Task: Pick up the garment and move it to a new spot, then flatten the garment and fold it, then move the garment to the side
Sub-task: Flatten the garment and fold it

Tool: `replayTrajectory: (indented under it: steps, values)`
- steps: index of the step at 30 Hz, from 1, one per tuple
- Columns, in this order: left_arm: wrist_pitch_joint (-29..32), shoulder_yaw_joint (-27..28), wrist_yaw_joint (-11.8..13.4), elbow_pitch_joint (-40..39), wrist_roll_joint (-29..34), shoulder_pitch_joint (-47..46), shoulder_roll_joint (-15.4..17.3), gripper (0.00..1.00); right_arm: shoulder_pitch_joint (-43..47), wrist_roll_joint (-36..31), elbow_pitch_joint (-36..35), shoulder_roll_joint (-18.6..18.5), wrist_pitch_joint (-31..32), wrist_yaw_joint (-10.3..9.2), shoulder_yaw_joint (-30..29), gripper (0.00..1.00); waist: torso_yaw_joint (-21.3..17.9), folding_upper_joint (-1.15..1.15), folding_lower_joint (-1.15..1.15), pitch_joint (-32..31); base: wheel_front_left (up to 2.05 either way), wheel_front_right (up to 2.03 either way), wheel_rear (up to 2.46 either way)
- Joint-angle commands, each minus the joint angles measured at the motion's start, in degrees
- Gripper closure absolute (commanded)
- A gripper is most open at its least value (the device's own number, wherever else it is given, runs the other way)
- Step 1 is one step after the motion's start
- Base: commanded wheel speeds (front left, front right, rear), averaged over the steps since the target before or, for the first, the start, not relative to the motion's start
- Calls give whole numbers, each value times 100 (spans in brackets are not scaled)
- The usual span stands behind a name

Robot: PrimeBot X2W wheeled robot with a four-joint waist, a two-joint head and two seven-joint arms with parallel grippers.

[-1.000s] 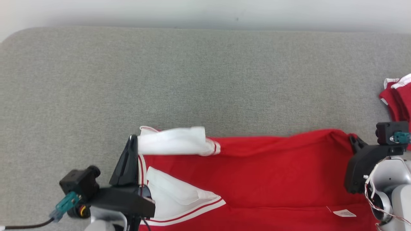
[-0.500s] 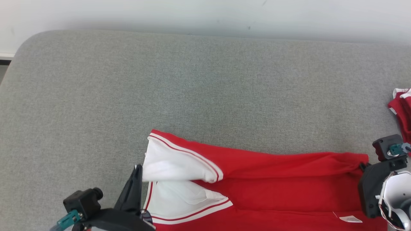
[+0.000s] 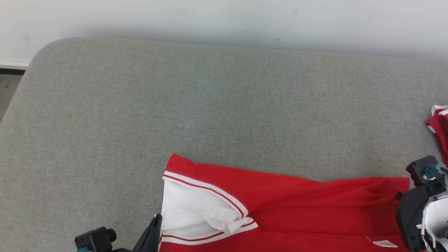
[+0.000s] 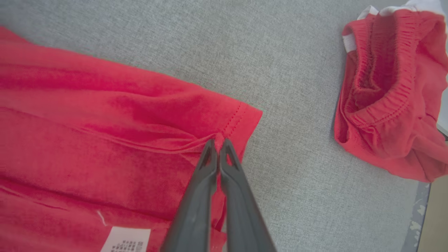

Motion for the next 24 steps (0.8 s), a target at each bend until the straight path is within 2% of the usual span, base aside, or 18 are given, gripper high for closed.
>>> replayTrajectory:
  steps: [1, 7, 14, 18, 19, 20, 21, 22, 23, 24]
  values:
    - [22, 35, 40, -52, -63, 120, 17, 100, 101, 77, -67, -64, 52, -13, -18, 100, 46, 0, 0, -53, 0, 0, 0]
    - [41, 70, 101, -202, -126, 265, 76, 100, 350, 137, -280, -190, 243, -13, -205, 100, 102, 0, 0, -83, 0, 0, 0]
    - [246, -76, 114, -160, -232, 311, 46, 100, 530, 182, -375, -126, 430, -13, -158, 100, 89, 0, 0, -61, 0, 0, 0]
    - [419, -153, 219, 25, -198, 377, 112, 100, 569, 93, -337, -76, 490, -13, -166, 100, 88, 0, 0, -47, 0, 0, 0]
    - [455, -165, 254, 75, -195, 382, 121, 100, 589, 84, -315, -52, 508, -13, -184, 94, 91, 0, 0, -44, 0, 0, 0]
    - [467, -169, 277, 124, -172, 371, 131, 100, 617, 102, -287, -18, 552, -13, -207, 69, 95, 0, 0, -41, 0, 0, 0]
    - [451, -164, 283, 177, -157, 345, 124, 100, 633, 127, -273, 25, 578, -13, -247, 53, 100, 0, 0, -38, 0, 0, 0]
    - [440, -171, 286, 236, -133, 318, 121, 100, 644, 126, -253, 85, 609, -13, -321, 0, 104, 0, 0, -35, 0, 0, 0]
    - [408, -178, 296, 291, -95, 281, 121, 100, 649, 120, -259, 144, 633, -13, -368, 0, 107, 0, 0, -32, 0, 0, 0]
    - [370, -179, 302, 349, -62, 233, 115, 30, 663, 117, -275, 214, 664, -13, -416, 0, 109, 0, 0, -31, 0, 0, 0]
